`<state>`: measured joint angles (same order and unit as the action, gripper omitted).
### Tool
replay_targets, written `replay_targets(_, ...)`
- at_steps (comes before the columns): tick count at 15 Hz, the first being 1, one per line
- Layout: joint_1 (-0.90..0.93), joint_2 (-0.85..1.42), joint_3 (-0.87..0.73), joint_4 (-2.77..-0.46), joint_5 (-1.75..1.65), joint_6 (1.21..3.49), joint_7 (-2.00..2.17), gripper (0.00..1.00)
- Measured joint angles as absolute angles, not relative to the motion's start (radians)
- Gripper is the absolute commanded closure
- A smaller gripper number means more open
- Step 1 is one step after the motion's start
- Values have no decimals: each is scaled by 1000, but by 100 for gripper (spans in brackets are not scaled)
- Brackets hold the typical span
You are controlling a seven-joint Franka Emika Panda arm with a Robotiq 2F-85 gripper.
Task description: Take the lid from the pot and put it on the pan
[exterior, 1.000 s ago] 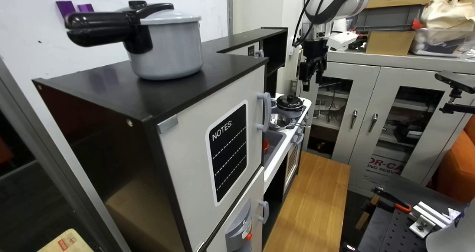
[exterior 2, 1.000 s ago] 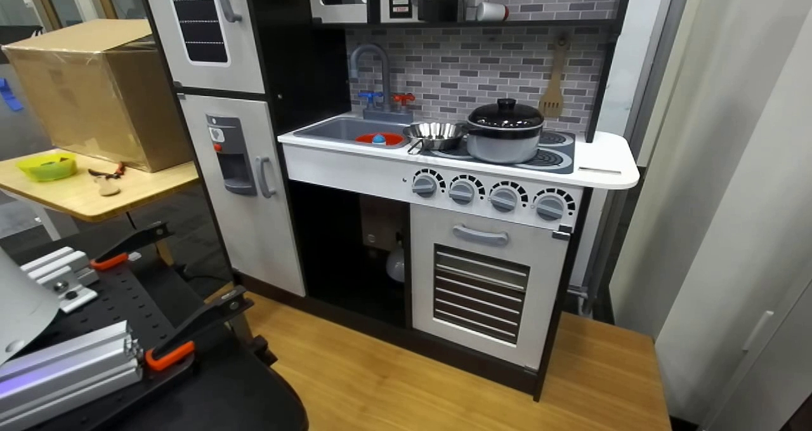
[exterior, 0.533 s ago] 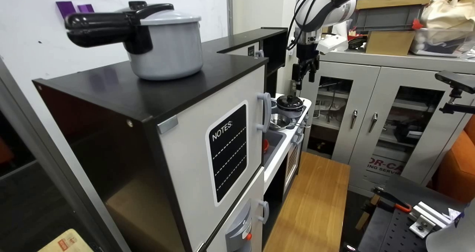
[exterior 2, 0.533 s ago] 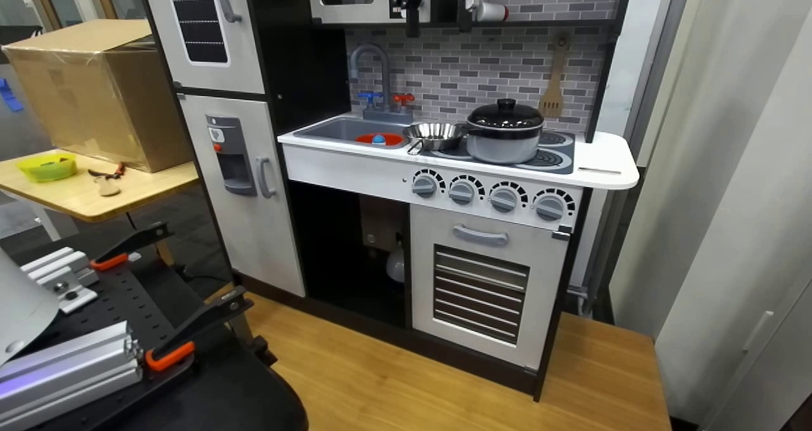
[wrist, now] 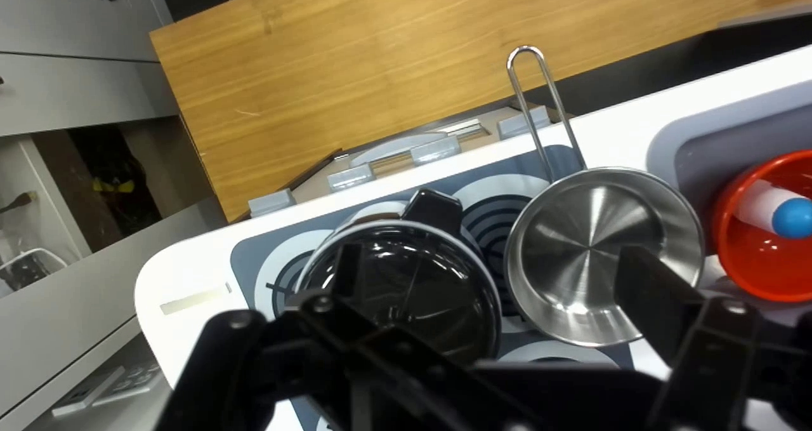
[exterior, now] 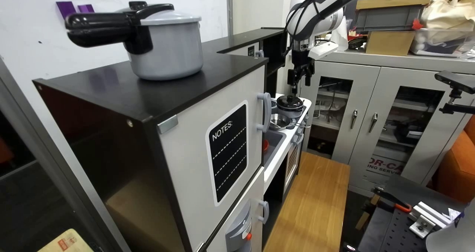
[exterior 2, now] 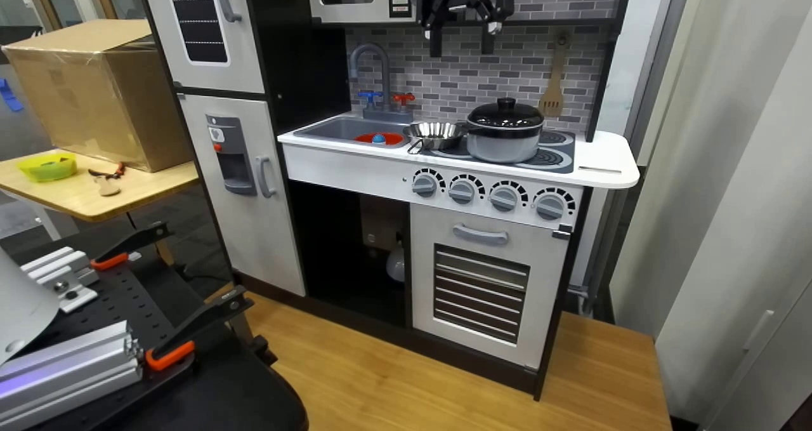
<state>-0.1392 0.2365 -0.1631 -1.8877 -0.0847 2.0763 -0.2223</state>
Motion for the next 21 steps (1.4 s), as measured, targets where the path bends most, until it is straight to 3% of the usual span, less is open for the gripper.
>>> replay_targets(21, -173, 322, -156, -1785, -71, 2087, -214, 0)
